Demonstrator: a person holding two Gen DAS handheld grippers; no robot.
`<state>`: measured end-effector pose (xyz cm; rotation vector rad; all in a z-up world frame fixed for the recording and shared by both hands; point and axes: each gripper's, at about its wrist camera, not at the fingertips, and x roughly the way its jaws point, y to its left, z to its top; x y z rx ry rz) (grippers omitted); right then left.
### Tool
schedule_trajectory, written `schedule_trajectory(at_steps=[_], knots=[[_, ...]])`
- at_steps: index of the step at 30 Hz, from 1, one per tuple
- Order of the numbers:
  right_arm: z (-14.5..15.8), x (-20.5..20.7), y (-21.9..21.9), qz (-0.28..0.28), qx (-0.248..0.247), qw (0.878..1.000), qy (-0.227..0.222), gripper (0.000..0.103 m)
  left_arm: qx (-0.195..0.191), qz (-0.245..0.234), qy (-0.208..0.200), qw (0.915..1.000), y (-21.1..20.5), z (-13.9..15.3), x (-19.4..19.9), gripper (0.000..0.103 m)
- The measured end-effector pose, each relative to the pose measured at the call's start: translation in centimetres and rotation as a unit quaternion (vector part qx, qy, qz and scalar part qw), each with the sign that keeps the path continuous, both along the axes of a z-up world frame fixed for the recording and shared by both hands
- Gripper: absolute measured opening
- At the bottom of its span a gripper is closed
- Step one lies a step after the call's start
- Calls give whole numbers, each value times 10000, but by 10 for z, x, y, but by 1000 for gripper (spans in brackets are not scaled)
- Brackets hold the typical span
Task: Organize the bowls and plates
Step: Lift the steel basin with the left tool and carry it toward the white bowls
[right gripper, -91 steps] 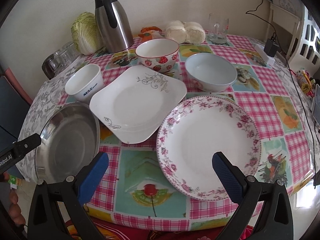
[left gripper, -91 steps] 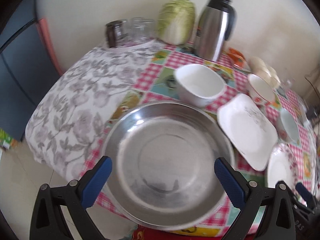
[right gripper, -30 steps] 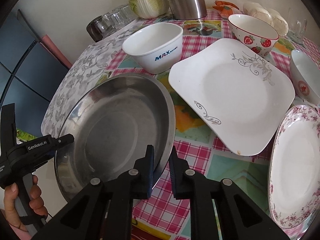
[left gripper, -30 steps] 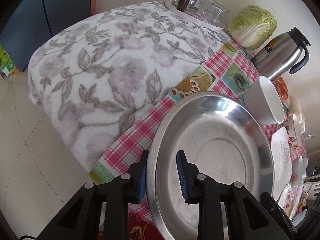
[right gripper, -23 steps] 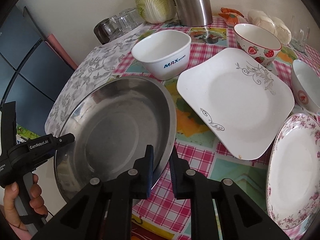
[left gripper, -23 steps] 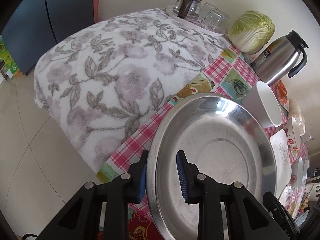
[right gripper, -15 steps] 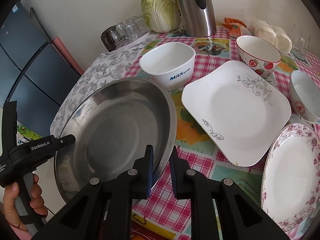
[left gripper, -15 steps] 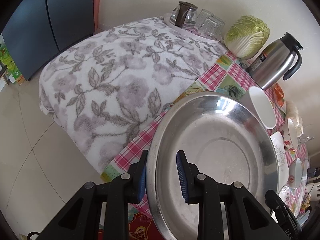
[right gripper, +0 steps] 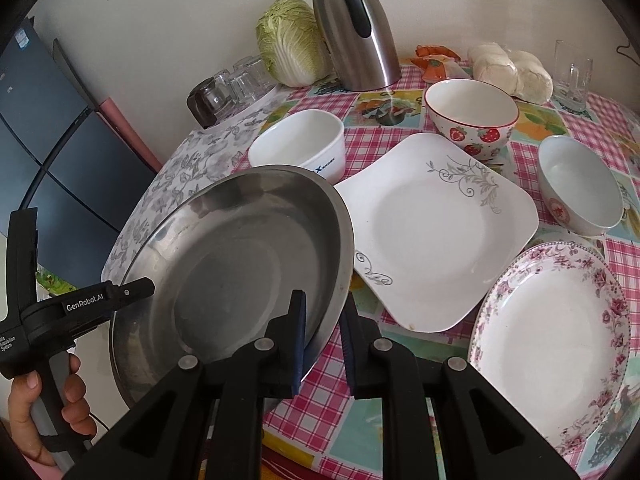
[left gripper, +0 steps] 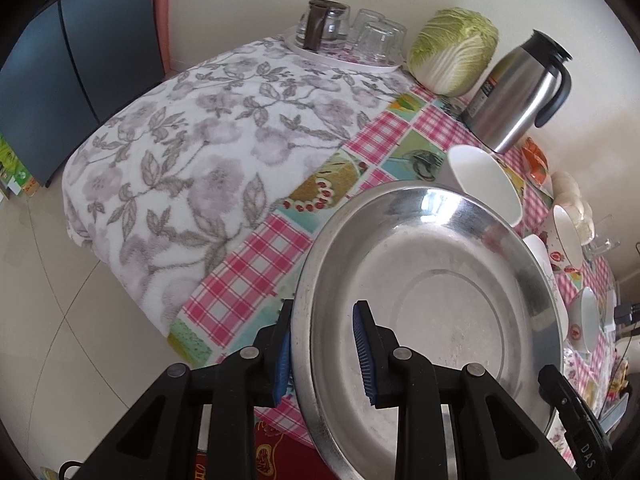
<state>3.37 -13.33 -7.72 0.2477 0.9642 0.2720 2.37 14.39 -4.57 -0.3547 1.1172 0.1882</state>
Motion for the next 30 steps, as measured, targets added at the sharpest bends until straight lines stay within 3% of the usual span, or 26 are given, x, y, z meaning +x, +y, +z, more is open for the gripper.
schedule_trajectory(at_steps=[8, 14, 27, 30], knots=[[1, -5, -28, -233, 29, 9997, -5, 20, 204, -344, -38, 9992, -33, 7, 5, 30], [-4, -5, -48, -490, 13, 9987, 102, 21, 258, -579, 166, 9979, -62, 5, 20, 35], [-20, -7, -98, -1434, -72, 9884, 492, 21, 800, -1312, 545, 9866, -140, -6, 52, 46], [-17, -9, -103, -1575, -125, 9867, 382, 21, 838, -1312, 646, 9857, -150, -14, 58, 47]])
